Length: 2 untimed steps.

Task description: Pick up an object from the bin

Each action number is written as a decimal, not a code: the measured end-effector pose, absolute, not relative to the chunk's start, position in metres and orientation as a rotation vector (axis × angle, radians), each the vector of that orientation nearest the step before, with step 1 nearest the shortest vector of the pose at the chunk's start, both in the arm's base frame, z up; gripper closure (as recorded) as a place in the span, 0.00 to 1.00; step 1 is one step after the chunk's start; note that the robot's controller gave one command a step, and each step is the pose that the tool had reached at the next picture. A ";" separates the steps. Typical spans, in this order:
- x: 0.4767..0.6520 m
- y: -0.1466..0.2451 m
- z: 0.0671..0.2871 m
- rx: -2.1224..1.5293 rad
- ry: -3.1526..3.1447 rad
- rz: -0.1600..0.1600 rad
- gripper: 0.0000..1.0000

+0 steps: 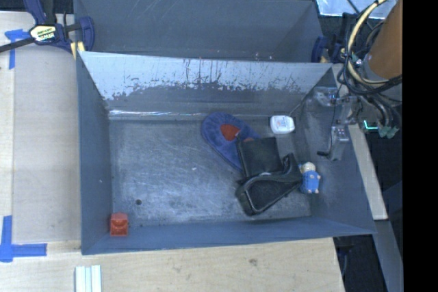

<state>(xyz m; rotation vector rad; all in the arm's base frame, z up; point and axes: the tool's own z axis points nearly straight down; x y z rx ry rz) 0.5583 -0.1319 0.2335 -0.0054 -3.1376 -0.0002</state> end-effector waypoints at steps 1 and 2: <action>0.589 -0.083 0.085 -0.422 -3.109 -0.001 0.00; 0.532 -0.084 0.078 -0.074 -3.179 0.006 0.00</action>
Offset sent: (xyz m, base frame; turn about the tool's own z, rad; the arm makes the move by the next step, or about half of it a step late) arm 0.0316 0.0478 -0.1453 0.2678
